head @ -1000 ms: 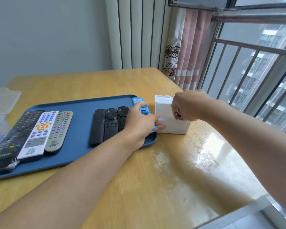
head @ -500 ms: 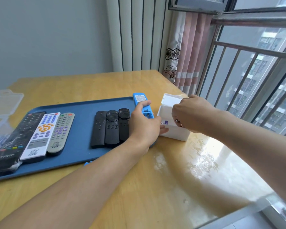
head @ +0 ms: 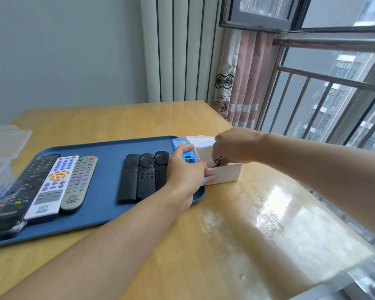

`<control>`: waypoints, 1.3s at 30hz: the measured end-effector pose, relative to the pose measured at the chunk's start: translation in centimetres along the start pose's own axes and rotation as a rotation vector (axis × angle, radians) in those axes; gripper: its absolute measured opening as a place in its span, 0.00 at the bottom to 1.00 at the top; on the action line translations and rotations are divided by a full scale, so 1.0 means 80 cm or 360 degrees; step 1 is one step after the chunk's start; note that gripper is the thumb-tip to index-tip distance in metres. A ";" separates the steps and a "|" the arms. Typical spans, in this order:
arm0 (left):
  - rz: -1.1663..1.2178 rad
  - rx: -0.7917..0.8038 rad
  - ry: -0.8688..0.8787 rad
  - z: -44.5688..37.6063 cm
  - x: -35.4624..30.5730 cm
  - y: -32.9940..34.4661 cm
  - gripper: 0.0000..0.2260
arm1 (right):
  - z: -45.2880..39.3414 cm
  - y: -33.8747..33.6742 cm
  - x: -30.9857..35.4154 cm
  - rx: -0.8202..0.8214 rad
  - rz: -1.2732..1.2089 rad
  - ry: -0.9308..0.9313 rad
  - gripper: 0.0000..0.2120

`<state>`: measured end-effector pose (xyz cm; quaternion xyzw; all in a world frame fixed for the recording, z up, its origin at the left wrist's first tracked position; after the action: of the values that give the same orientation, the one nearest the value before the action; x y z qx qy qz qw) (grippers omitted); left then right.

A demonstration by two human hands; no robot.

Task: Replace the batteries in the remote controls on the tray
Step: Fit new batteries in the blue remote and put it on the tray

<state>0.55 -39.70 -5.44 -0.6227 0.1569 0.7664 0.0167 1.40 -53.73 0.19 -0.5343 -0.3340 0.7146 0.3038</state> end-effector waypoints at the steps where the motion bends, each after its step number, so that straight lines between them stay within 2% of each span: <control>1: 0.0008 0.0013 -0.0016 -0.001 0.000 -0.002 0.26 | -0.003 0.000 0.000 0.0005 -0.0069 0.0007 0.04; 4: 0.0046 -0.0011 0.0024 -0.002 -0.012 -0.011 0.23 | -0.003 -0.010 -0.014 -0.0128 -0.0362 0.0134 0.08; 6: 0.0046 -0.0039 0.0099 0.001 -0.026 -0.023 0.20 | 0.003 -0.024 -0.028 -0.0453 -0.0836 0.0268 0.08; 8: -0.0016 -0.0049 0.0185 0.004 -0.040 -0.042 0.17 | 0.008 -0.032 -0.027 -0.0744 -0.1828 0.0298 0.10; 9: -0.0038 -0.0058 0.0228 0.005 -0.047 -0.055 0.18 | 0.009 -0.039 -0.017 -0.0799 -0.2409 0.0232 0.12; 11: -0.0052 -0.0082 0.0304 0.008 -0.059 -0.086 0.21 | -0.002 -0.049 0.016 -0.0693 -0.3353 0.0042 0.15; 12: -0.0075 -0.0085 0.0346 0.009 -0.063 -0.101 0.23 | -0.010 -0.051 0.034 -0.0597 -0.3652 -0.0017 0.15; 15: -0.0144 -0.0048 0.0452 0.016 -0.076 -0.150 0.30 | -0.039 -0.066 0.083 -0.0345 -0.4117 -0.0127 0.12; 17: -0.0168 -0.0052 0.0451 0.020 -0.080 -0.182 0.27 | -0.054 -0.075 0.110 -0.0258 -0.4188 -0.0119 0.10; 19: -0.0282 -0.0077 0.0427 0.022 -0.079 -0.203 0.15 | -0.059 -0.079 0.128 -0.0275 -0.4144 -0.0104 0.08; 21: -0.0423 -0.0086 0.0396 0.019 -0.074 -0.217 0.09 | -0.061 -0.082 0.141 -0.0352 -0.3998 -0.0140 0.07; 27: -0.0294 0.0014 0.0320 0.022 -0.064 -0.208 0.14 | -0.031 -0.089 0.162 -0.0846 -0.3261 0.0020 0.07; 32: -0.0137 0.0210 0.0203 0.029 -0.055 -0.200 0.13 | -0.019 -0.092 0.177 -0.1312 -0.2852 0.0004 0.09; 35: -0.0125 0.0279 0.0207 0.034 -0.055 -0.198 0.13 | -0.017 -0.090 0.179 -0.1403 -0.2724 0.0038 0.08; 39: -0.0161 0.0292 0.0249 0.036 -0.053 -0.201 0.13 | -0.009 -0.096 0.180 -0.1366 -0.2589 0.0054 0.07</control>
<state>2.31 -22.91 -4.37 -0.6836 0.1955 0.6960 0.0998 -0.82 -37.67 -1.86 -0.2119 -0.8390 0.0875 0.4935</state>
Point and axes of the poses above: each hand's wrist, its own z-axis away from the middle knuckle, its own y-axis out of the palm, x = y × z, the point moved 3 cm from there along -z, towards the middle knuckle, and after that the axes turned 3 degrees about -x, right-handed, at the moved point
